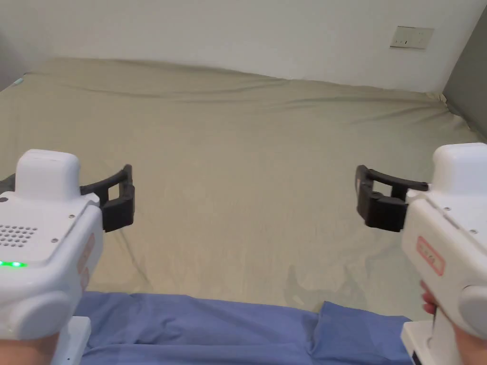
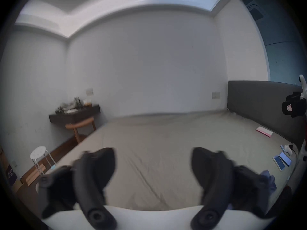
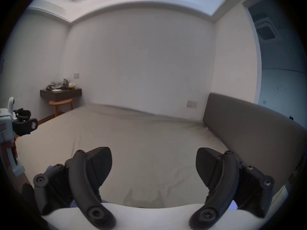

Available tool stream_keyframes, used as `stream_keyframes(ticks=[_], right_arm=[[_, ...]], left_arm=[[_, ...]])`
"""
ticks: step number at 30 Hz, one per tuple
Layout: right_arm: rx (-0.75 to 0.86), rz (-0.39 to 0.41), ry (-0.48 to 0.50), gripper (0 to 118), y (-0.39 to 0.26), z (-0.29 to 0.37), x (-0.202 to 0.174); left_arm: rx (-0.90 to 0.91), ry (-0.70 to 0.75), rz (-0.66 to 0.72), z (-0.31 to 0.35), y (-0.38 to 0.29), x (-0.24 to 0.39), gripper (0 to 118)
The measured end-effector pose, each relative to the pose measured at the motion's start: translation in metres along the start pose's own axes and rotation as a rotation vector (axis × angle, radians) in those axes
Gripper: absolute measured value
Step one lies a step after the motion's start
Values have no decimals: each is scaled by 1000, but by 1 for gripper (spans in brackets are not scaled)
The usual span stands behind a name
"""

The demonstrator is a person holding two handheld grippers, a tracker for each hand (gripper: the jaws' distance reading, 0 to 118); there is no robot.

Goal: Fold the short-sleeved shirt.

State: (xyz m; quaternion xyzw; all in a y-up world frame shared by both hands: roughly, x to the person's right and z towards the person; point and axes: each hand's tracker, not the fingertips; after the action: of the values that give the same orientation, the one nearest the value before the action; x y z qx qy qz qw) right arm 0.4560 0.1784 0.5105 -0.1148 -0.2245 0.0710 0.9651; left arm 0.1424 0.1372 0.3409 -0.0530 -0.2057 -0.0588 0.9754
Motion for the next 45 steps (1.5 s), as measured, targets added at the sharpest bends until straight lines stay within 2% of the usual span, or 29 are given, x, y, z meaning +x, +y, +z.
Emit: stream_keyframes(ticks=[1,2,3,4,5,7,10,13,18,21,26,29,31,32,33,34,35,37,45], right_arm=[[8,13,12,78,0,2,-9],[12,45,28,54,-1,4,-19],[31,77,23,24,-3,6,-28],[44,101,14,3,-6,4,-34],[55,130,-24,3,-9,4,-40],[65,115,7,2,-11,9,-48],[71,108,17,2,-11,9,-55],[81,145,-1,2,-12,5,-59],[53,127,4,2,-18,-3,-55],[24,127,9,2,-26,-10,-51],[-44,125,28,2,-44,-24,-40],[-98,100,36,2,-55,-32,-31],[-129,80,47,2,-61,-35,-26],[-141,74,48,2,-64,-35,-24],[-154,74,50,2,-67,-36,-22],[-172,82,42,2,-69,-38,-22],[-184,95,34,2,-72,-39,-22],[-195,107,34,2,-75,-39,-22],[-224,105,52,2,-75,-36,-23]], left_arm=[[17,12,-3,4,1,6,34],[30,25,-13,8,3,13,26],[34,24,-19,9,1,20,24],[41,19,-24,12,1,24,20],[53,11,-31,15,2,29,13],[69,19,-57,18,2,36,0],[80,9,-88,22,5,43,0],[81,-12,-91,20,7,45,0],[57,-17,-103,9,4,43,0],[-47,-59,-88,-7,-14,38,0],[-332,-187,3,-37,-78,8,0],[-559,-289,119,-57,-126,-26,0],[-715,-320,277,-66,-153,-55,9],[-754,-305,337,-67,-165,-71,21],[-774,-311,374,-67,-173,-84,47],[-795,-323,386,-68,-182,-98,93],[-830,-334,391,-69,-189,-109,114],[-857,-371,423,-71,-200,-128,118],[-987,-455,843,-80,-244,-186,118]])
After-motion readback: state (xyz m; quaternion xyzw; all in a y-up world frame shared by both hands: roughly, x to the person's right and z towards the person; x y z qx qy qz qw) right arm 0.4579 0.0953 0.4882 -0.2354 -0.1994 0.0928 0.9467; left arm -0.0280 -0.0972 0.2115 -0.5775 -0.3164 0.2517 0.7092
